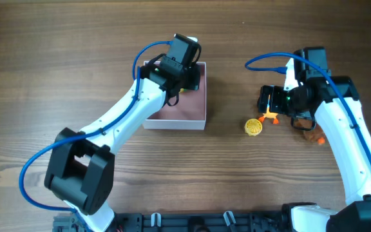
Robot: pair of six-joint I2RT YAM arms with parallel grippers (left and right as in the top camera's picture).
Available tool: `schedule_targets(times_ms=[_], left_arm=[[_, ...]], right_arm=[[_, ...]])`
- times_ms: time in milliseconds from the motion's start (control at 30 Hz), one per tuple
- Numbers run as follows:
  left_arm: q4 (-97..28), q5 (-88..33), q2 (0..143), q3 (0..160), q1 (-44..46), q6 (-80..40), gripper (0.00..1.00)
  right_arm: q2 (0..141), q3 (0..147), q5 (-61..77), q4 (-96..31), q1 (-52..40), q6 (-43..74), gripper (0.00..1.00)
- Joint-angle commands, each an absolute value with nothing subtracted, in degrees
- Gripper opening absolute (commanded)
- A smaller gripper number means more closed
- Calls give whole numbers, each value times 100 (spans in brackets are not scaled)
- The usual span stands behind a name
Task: Pack container
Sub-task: 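Place the colour cube in the box beside the truck, open left gripper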
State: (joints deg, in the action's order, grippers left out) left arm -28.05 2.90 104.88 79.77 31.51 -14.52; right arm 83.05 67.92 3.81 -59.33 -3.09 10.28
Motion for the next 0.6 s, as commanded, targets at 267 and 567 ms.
schedule_targets(times_ms=[267, 567], left_arm=[[-2261, 27, 10801, 7999, 3168, -1369, 4], [-2158, -62, 11384, 7999, 3166, -1391, 4]], right_arm=[[8305, 6910, 301, -5961, -287, 1066, 100], [8302, 6910, 301, -5961, -287, 1066, 100]])
